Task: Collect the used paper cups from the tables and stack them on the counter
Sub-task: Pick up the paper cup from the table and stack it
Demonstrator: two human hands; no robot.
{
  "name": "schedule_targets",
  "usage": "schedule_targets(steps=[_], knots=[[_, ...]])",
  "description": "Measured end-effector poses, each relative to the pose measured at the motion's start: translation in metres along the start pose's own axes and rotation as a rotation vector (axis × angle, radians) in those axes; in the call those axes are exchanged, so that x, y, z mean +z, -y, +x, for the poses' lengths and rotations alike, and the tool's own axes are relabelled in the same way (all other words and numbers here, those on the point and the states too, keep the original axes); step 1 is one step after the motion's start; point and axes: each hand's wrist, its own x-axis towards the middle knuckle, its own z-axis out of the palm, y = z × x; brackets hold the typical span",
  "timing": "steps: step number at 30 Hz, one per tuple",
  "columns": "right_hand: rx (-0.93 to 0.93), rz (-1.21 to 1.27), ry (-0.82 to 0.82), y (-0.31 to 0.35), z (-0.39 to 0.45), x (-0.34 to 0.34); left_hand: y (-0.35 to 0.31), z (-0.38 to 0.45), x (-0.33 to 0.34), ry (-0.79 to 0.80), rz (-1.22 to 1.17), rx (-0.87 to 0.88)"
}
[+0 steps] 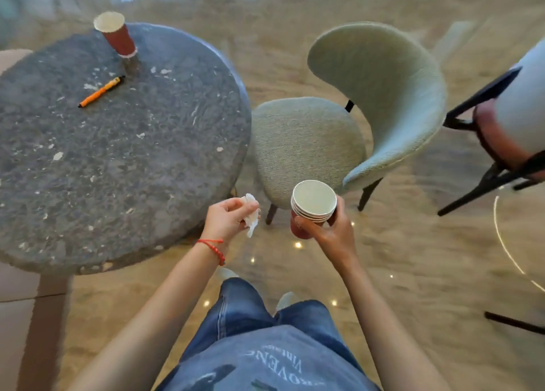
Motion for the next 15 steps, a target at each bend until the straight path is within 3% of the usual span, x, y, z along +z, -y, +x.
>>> schedule_targets(steps=[8, 15], knots=[[0.053, 0.104, -0.370, -0.033, -0.053, -0.120, 0.022, -0.018, 0.130, 0.275, 0.285, 0.005], [0.115, 0.187, -0.678, -0.057, -0.081, -0.174, 0.020, -0.022, 0.228, 0.537, 0.452, 0.011]])
